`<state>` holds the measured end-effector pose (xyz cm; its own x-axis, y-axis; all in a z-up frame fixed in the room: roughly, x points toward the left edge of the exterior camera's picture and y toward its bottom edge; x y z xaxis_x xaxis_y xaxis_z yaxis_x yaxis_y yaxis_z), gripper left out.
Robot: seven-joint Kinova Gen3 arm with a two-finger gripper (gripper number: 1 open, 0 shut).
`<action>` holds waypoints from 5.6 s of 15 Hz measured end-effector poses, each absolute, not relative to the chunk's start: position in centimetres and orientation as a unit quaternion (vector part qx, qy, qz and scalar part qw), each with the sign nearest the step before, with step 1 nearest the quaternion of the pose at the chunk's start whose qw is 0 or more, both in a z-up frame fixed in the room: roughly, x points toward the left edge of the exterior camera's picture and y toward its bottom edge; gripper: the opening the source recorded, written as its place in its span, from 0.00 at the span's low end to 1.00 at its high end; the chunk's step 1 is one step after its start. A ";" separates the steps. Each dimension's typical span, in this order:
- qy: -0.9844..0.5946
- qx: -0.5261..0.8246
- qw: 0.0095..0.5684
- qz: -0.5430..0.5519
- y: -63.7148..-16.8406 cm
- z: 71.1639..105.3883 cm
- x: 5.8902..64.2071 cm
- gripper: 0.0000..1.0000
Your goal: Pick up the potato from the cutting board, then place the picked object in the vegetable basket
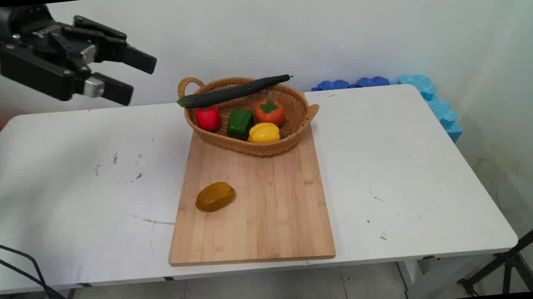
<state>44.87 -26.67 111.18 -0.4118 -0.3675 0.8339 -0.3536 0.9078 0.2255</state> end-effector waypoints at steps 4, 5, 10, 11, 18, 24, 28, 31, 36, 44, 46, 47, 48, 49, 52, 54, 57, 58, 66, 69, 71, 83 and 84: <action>-0.838 0.238 0.490 0.017 -27.8 110.3 43.8 1.00; -0.838 0.247 0.486 0.023 -28.1 110.0 43.5 1.00; -0.846 0.300 0.439 0.047 -29.7 105.9 40.6 1.00; -0.849 0.309 0.426 0.048 -29.9 104.8 40.1 1.00; -0.868 0.359 0.340 0.052 -30.9 97.7 36.3 1.00; -0.878 0.398 0.261 0.058 -31.9 91.9 34.5 1.00; -0.883 0.406 0.225 0.067 -32.7 89.3 33.8 1.00; -0.886 0.409 0.204 0.073 -33.1 87.5 33.2 1.00; -0.891 0.409 0.181 0.081 -33.9 85.5 32.3 1.00; -0.896 0.400 0.166 0.091 -34.4 84.1 31.6 0.00; -0.898 0.396 0.166 0.093 -34.4 84.0 31.5 0.00; -0.899 0.394 0.165 0.093 -34.3 84.1 31.5 0.00; -0.900 0.392 0.166 0.093 -34.2 84.3 31.5 0.00; -0.902 0.388 0.167 0.092 -34.1 84.5 31.5 0.00; -0.906 0.377 0.171 0.085 -33.9 86.5 31.7 0.00; -0.908 0.371 0.174 0.082 -34.1 88.5 32.0 0.00; -0.906 0.374 0.181 0.080 -35.0 92.1 32.5 0.00; -0.903 0.379 0.184 0.081 -35.7 93.4 32.7 0.00; -0.842 0.480 0.220 0.106 -45.5 100.2 34.4 0.00; -0.820 0.515 0.220 0.114 -50.1 100.0 34.6 0.00; -0.810 0.531 0.218 0.117 -52.7 99.4 34.5 0.00; -0.816 0.535 0.189 0.109 -60.6 94.1 33.3 0.00; -0.820 0.531 0.186 0.108 -60.8 93.6 33.2 0.00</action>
<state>33.16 -60.81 93.63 -0.3677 -0.8295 0.4203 -0.9102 0.4137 0.0204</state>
